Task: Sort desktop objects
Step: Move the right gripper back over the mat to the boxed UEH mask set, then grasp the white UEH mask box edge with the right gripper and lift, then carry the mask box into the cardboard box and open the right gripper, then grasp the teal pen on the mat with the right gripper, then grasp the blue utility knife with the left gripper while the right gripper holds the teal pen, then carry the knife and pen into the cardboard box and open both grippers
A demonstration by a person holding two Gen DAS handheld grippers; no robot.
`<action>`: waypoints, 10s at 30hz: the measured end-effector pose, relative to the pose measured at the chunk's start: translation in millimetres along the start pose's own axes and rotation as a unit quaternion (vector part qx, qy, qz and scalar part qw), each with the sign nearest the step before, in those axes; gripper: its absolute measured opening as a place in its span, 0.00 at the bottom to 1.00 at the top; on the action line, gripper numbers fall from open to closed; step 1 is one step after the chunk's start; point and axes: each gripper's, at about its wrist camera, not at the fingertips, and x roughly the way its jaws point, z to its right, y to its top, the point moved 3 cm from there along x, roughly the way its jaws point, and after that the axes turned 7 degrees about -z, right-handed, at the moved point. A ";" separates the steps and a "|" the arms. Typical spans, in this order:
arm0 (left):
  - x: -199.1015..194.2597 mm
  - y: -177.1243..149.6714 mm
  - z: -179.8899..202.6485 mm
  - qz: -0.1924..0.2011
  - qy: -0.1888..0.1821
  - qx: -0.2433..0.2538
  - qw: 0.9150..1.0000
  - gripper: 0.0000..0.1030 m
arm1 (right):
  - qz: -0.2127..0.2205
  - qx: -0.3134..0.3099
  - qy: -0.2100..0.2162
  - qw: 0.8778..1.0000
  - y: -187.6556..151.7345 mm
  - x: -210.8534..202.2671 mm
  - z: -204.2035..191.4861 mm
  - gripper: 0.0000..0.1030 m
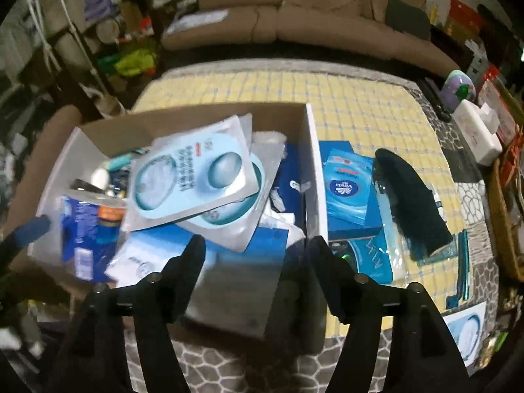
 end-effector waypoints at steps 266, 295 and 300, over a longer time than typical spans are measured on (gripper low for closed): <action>378.4 -7.8 329.1 -0.197 -0.058 0.127 0.970 0.12 | 0.089 0.265 0.123 0.952 -193.7 -0.5 395.4 0.10; 8.2 67.0 43.1 -0.022 0.047 0.024 0.998 0.12 | 0.127 0.087 0.224 0.962 -33.9 -102.3 118.8 0.10; -6.9 61.0 -32.6 -0.039 0.090 0.002 0.995 0.12 | 0.099 0.070 0.274 0.954 7.6 -69.0 31.4 0.10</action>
